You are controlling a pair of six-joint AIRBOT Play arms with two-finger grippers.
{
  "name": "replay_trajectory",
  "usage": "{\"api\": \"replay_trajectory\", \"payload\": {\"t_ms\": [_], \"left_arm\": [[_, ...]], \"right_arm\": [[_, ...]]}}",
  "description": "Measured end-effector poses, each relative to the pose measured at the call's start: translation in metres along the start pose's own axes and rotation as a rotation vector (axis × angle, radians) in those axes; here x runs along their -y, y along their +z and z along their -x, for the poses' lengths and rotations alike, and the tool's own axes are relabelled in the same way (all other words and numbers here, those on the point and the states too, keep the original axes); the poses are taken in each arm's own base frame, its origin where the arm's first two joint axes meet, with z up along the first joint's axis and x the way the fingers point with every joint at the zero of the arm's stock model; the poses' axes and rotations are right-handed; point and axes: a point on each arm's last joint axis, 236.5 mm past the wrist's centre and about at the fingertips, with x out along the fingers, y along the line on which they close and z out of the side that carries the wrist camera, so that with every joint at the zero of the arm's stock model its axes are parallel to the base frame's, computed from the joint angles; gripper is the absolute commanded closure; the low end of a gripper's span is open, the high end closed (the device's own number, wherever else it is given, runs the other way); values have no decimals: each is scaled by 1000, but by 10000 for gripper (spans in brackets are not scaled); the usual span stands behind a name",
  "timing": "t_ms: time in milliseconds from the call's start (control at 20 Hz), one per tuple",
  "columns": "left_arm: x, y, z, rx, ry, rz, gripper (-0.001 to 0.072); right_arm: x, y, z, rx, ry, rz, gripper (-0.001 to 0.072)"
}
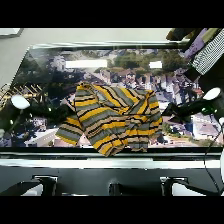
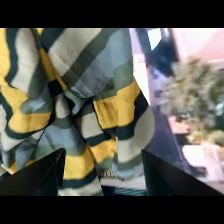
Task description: Fold the clothes and pants, and hang the long-sleeved shirts on hangers.
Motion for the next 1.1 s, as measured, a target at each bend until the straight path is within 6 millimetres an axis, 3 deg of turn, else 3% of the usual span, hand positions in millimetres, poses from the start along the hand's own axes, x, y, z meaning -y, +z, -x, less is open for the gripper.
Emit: {"api": "replay_trajectory", "payload": {"t_ms": [150, 250, 300, 400, 450, 500, 800, 900, 950, 1000, 1050, 1100], "left_arm": [[-10, -53, -25, -90, 5, 55, 81], [-11, -76, -36, -131, 9, 57, 81], [-10, -83, -41, -142, 10, 57, 81], [-7, -97, -49, -164, 14, 48, 81], [-5, -102, -52, -174, 16, 49, 81], [-4, -106, -56, -181, 20, 43, 81], [2, -140, -84, -268, 57, 19, 81], [8, -146, -94, -272, 49, 21, 113], [13, -148, -99, -269, 40, 24, 190], [18, -149, -104, -264, 29, 33, 545], [22, -151, -109, -259, 21, 38, 687], [25, -153, -112, -260, 14, 41, 688]], "right_arm": [[11, -5, -28, -27, 29, -54, 156], [14, -10, -45, -65, 53, -83, 218], [15, -11, -52, -82, 64, -97, 293], [19, -16, -64, -118, 78, -118, 567], [19, -18, -68, -130, 84, -125, 653], [19, -19, -71, -143, 89, -130, 689], [15, -35, -72, -215, 111, -131, 690], [12, -38, -70, -223, 122, -130, 690], [9, -38, -68, -221, 132, -126, 690], [6, -39, -66, -219, 144, -124, 690], [2, -41, -65, -216, 157, -121, 690], [-1, -45, -63, -216, 174, -123, 690]]}}
